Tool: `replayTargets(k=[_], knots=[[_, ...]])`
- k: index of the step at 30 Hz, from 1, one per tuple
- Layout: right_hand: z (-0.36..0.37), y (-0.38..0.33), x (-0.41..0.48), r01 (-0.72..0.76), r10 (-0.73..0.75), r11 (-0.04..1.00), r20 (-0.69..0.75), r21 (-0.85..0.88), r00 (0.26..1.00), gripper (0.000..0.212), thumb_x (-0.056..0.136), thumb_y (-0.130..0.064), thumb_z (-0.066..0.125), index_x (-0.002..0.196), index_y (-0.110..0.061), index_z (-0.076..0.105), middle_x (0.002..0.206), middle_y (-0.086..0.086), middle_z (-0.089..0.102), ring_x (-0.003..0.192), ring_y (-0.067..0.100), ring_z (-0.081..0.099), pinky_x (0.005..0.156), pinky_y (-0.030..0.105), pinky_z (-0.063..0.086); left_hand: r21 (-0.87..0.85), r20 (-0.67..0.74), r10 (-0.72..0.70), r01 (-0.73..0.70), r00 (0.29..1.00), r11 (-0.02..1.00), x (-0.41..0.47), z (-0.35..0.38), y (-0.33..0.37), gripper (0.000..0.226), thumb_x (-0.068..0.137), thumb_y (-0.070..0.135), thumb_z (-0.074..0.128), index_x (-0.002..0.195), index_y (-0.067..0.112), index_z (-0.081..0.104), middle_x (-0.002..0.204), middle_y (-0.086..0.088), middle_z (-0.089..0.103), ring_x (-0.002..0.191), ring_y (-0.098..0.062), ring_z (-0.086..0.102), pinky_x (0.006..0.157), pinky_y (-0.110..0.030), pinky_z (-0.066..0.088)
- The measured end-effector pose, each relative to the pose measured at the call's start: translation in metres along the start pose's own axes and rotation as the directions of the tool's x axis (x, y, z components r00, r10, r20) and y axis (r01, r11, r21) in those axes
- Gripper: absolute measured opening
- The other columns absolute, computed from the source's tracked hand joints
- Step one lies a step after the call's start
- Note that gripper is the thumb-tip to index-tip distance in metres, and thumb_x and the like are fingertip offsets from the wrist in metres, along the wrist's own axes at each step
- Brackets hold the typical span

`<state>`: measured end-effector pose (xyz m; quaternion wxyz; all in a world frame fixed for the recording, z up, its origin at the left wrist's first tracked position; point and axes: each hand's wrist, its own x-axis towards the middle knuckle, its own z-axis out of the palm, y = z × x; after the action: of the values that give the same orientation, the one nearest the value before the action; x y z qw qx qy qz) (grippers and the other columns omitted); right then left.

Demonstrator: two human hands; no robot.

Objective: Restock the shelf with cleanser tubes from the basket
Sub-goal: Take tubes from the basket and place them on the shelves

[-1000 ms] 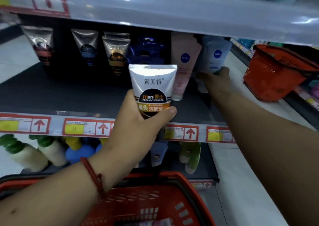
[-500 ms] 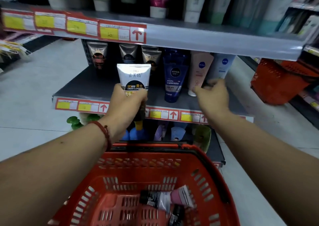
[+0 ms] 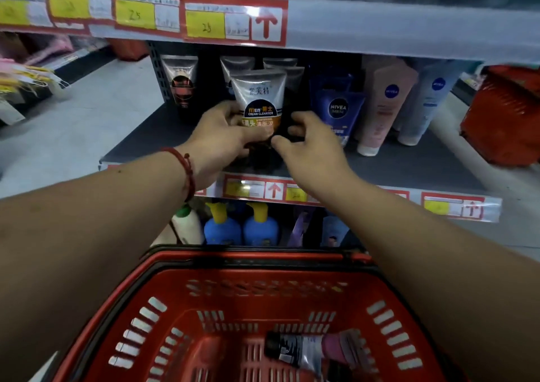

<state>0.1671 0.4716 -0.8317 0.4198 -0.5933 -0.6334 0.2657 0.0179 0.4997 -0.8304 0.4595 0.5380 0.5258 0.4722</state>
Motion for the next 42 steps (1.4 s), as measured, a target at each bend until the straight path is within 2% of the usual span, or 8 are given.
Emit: replayTargets(k=[5,8,13,20,25,30,35,42], knots=[[0.028,0.016,0.035,-0.016,0.023,0.998,-0.116,0.063,0.993,0.027,0.092,-0.011,0.064,0.119,-0.011,0.063,0.106,0.006,0.073,0.100,0.024,0.068,0.088,0.040,0.056,-0.090,0.120,0.022,-0.011,0.993,0.996,0.035,-0.001,-0.020,0.030,0.097,0.002,0.062,0.123,0.015,0.064,0.110,-0.003,0.075,0.098,-0.016,0.072,0.083,-0.032,0.057],[0.036,0.024,0.051,-0.004,0.013,0.999,-0.216,0.042,0.976,0.028,0.093,-0.011,0.064,0.121,-0.010,0.062,0.111,0.007,0.071,0.103,0.023,0.066,0.079,0.026,0.048,-0.120,0.165,0.079,-0.059,0.983,0.991,0.057,-0.003,-0.026,0.037,0.097,0.001,0.059,0.131,0.014,0.064,0.122,-0.008,0.073,0.114,-0.026,0.070,0.102,-0.046,0.054],[0.054,0.027,0.072,0.013,-0.006,1.000,-0.295,0.021,0.955,0.031,0.095,-0.006,0.056,0.126,-0.004,0.058,0.123,0.015,0.067,0.117,0.032,0.061,0.089,0.029,0.046,-0.132,0.142,0.079,-0.060,0.987,0.989,0.085,-0.003,-0.032,0.036,0.095,-0.002,0.062,0.129,0.009,0.064,0.123,-0.014,0.071,0.115,-0.030,0.069,0.099,-0.044,0.056],[0.069,0.034,0.080,-0.148,0.136,0.989,-0.258,-0.028,0.957,0.037,0.101,-0.011,0.050,0.136,-0.001,0.049,0.131,0.020,0.061,0.121,0.036,0.059,0.092,0.034,0.047,0.053,0.033,0.145,-0.147,0.989,0.988,0.093,0.003,-0.053,0.022,0.092,0.004,0.070,0.106,0.021,0.073,0.104,0.001,0.077,0.093,-0.004,0.071,0.081,-0.017,0.055],[0.063,0.025,0.082,-0.251,0.240,0.967,-0.205,-0.033,0.949,0.036,0.101,-0.010,0.049,0.135,0.000,0.047,0.135,0.020,0.059,0.125,0.036,0.057,0.087,0.028,0.042,0.122,0.029,0.130,-0.133,0.991,0.984,0.090,0.007,-0.047,0.022,0.091,0.012,0.073,0.109,0.025,0.074,0.113,-0.002,0.075,0.107,-0.015,0.070,0.102,-0.037,0.054],[0.055,0.012,0.065,-0.300,0.288,0.946,-0.105,-0.123,0.952,0.043,0.101,-0.012,0.053,0.136,0.007,0.038,0.137,0.024,0.057,0.125,0.037,0.056,0.077,0.025,0.035,0.358,0.029,0.081,-0.086,0.996,0.930,0.072,-0.006,-0.033,0.018,0.085,0.023,0.077,0.103,0.019,0.074,0.107,-0.004,0.075,0.102,-0.022,0.070,0.097,-0.045,0.056],[0.027,-0.013,0.028,-0.164,0.178,0.948,0.026,-0.271,0.984,0.051,0.097,-0.012,0.060,0.138,0.006,0.037,0.136,0.025,0.054,0.124,0.039,0.054,0.084,0.028,0.041,0.702,0.080,0.084,-0.116,0.993,0.702,0.009,-0.029,-0.001,0.060,0.089,0.030,0.073,0.144,0.016,0.053,0.136,-0.009,0.064,0.127,-0.028,0.059,0.103,-0.030,0.047],[-0.018,-0.048,-0.048,0.166,0.009,0.811,0.297,-0.561,0.955,0.072,0.087,-0.021,0.070,0.147,-0.006,0.032,0.143,0.020,0.041,0.131,0.039,0.045,0.107,0.047,0.044,0.950,0.186,0.003,-0.180,0.983,0.255,-0.092,-0.055,0.019,0.090,0.083,0.058,0.068,0.155,0.020,0.030,0.149,-0.012,0.048,0.135,-0.035,0.048,0.116,-0.047,0.032]])
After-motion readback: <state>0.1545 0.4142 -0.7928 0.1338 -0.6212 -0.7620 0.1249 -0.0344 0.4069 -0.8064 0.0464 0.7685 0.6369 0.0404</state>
